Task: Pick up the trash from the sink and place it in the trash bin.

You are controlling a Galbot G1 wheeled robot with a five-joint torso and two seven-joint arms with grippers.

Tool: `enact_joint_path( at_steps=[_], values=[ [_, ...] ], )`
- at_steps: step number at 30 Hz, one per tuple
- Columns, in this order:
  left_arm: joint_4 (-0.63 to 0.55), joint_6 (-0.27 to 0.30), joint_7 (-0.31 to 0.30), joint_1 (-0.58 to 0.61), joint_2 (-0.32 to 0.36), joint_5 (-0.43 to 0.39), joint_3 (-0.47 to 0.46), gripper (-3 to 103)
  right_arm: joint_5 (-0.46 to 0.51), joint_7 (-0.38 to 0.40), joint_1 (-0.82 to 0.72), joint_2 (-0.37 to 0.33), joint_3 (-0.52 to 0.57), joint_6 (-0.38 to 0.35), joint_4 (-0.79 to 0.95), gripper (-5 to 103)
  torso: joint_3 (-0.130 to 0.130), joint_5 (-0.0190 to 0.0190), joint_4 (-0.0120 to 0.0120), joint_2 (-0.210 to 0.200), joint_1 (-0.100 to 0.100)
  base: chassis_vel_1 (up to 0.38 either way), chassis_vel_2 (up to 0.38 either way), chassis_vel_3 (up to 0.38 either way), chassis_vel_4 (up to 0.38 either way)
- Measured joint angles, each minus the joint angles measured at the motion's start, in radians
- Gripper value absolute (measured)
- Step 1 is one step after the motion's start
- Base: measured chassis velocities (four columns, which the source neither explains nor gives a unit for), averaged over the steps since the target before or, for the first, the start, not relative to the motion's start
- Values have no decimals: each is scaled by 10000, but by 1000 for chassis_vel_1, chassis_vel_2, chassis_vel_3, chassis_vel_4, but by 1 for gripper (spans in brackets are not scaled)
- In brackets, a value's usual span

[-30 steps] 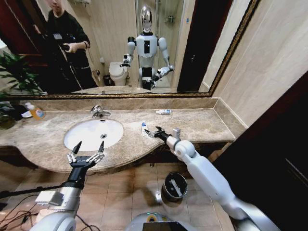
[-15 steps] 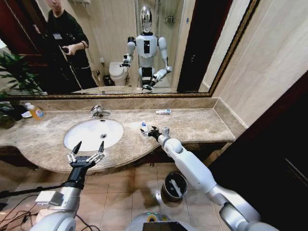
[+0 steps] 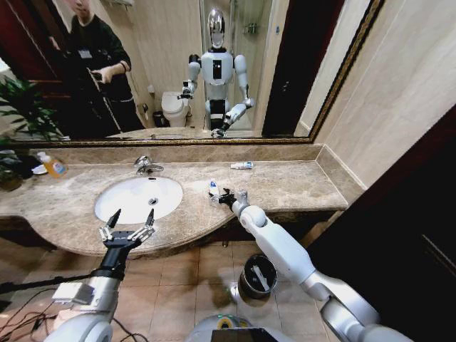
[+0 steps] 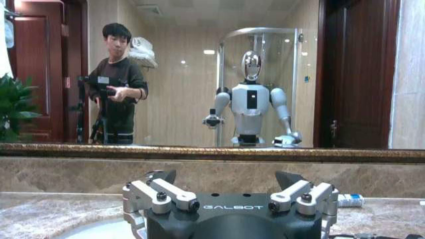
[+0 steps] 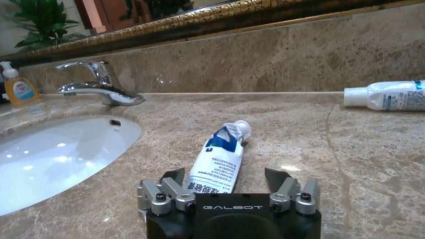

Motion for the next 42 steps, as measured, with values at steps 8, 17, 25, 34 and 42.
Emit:
enact_joint_path(
  at_steps=[8,17,25,34,42],
  values=[
    [0,0,0,0,0,0,0,100,-185,22,32,104,-133,86,-42,60,0,0,1,-1,0,0,0,0,0],
    [0,0,0,0,0,0,0,100,-437,111,-67,17,-190,320,250,32,1,1,1,-1,0,0,0,0,0],
    [0,0,0,0,0,0,0,100,-433,309,-187,-265,-125,424,861,5,1,1,0,-1,0,0,0,0,0],
    [0,0,0,0,0,0,0,100,-419,441,-540,-542,-125,404,1357,0,1,2,0,-1,0,0,0,0,0],
    [0,0,0,0,0,0,0,100,-355,729,-1005,-802,384,492,2447,0,1,2,2,-1,0,0,0,0,0]
  ],
)
